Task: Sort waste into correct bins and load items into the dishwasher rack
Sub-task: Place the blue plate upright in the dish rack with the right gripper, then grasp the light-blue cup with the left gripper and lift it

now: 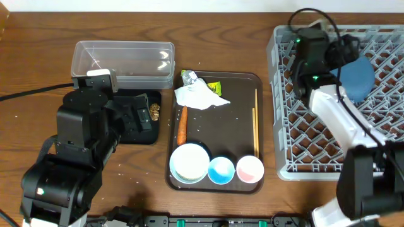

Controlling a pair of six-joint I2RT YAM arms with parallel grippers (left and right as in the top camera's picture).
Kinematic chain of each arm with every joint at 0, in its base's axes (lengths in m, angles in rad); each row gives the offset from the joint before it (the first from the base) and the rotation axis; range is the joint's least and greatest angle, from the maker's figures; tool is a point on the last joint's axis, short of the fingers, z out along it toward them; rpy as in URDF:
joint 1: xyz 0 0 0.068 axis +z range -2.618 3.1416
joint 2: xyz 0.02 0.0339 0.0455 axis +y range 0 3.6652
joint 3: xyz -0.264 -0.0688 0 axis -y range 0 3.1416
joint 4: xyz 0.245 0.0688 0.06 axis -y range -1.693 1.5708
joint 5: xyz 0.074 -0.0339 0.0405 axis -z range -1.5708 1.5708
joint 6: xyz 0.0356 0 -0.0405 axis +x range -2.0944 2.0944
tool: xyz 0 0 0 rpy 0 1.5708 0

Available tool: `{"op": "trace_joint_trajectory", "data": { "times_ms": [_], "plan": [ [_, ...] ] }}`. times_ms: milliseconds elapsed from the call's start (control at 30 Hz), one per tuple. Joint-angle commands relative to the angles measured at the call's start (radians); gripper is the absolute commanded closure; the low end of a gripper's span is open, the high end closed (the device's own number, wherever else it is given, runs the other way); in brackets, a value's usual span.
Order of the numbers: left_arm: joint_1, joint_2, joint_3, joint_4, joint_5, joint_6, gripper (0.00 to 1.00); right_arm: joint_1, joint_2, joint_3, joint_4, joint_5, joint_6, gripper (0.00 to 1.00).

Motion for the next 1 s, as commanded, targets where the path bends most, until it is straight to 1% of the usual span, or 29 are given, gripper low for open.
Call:
{"op": "trace_joint_trajectory", "data": {
  "times_ms": [0,100,133,167,200,233,267,300,367,400,467,500,567,633,667,767,867,900,967],
  "plan": [
    [0.005,-0.001,0.012,0.002,-0.005,0.016,0.02,0.037,-0.124,0.018,-0.164,-0.441,0.411,0.01],
    [0.005,-0.001,0.012,0.003,-0.005,0.016,0.02,0.037,-0.199,0.018,-0.321,-0.878,0.605,0.01],
    [0.005,-0.001,0.012,0.004,-0.005,0.016,0.02,0.037,-0.213,0.018,-0.356,-0.971,0.637,0.02],
    [0.005,-0.001,0.012,0.003,-0.005,0.016,0.02,0.038,-0.225,0.018,-0.396,-1.054,0.659,0.06],
    [0.005,-0.001,0.012,0.002,-0.005,0.016,0.02,0.039,-0.23,0.018,-0.443,-1.11,0.673,0.08],
    [0.005,0.0,0.012,-0.003,-0.005,0.016,0.02,0.039,-0.231,0.018,-0.492,-1.141,0.684,0.13],
    [0.005,0.001,0.012,-0.006,-0.005,0.016,0.02,0.039,-0.23,0.018,-0.552,-1.159,0.7,0.2],
    [0.005,0.004,0.012,-0.01,-0.005,0.016,0.03,0.039,-0.224,0.017,-0.611,-1.172,0.716,0.24],
    [0.005,0.011,0.011,-0.016,-0.003,0.017,0.02,0.045,-0.212,0.017,-0.695,-1.201,0.71,0.25],
    [0.002,0.019,0.008,-0.027,0.021,0.045,0.02,0.053,-0.203,0.017,-0.737,-1.22,0.681,0.25],
    [0.002,0.048,0.002,-0.06,0.121,0.109,0.01,0.073,-0.195,0.017,-0.773,-1.225,0.651,0.25],
    [0.002,0.076,-0.006,-0.091,0.192,0.127,0.04,0.085,-0.195,0.017,-0.772,-1.223,0.651,0.26],
    [-0.003,0.129,-0.024,-0.142,0.281,0.151,0.1,0.091,-0.196,0.017,-0.758,-1.223,0.652,0.26],
    [-0.027,0.212,-0.048,-0.205,0.345,0.195,0.14,0.09,-0.196,0.017,-0.725,-1.223,0.664,0.25],
    [-0.039,0.242,-0.056,-0.222,0.364,0.208,0.15,0.089,-0.196,0.017,-0.708,-1.222,0.674,0.25],
    [-0.113,0.37,-0.091,-0.251,0.469,0.299,0.16,0.08,-0.196,0.019,-0.654,-1.206,0.719,0.24],
    [-0.212,0.496,-0.109,-0.232,0.481,0.361,0.23,0.06,-0.196,0.02,-0.618,-1.188,0.764,0.23],
    [-0.239,0.531,-0.109,-0.222,0.466,0.36,0.26,0.051,-0.198,0.02,-0.613,-1.188,0.775,0.23],
    [-0.287,0.595,-0.109,-0.196,0.455,0.361,0.27,0.028,-0.202,0.02,-0.613,-1.188,0.784,0.23]
  ]
}}
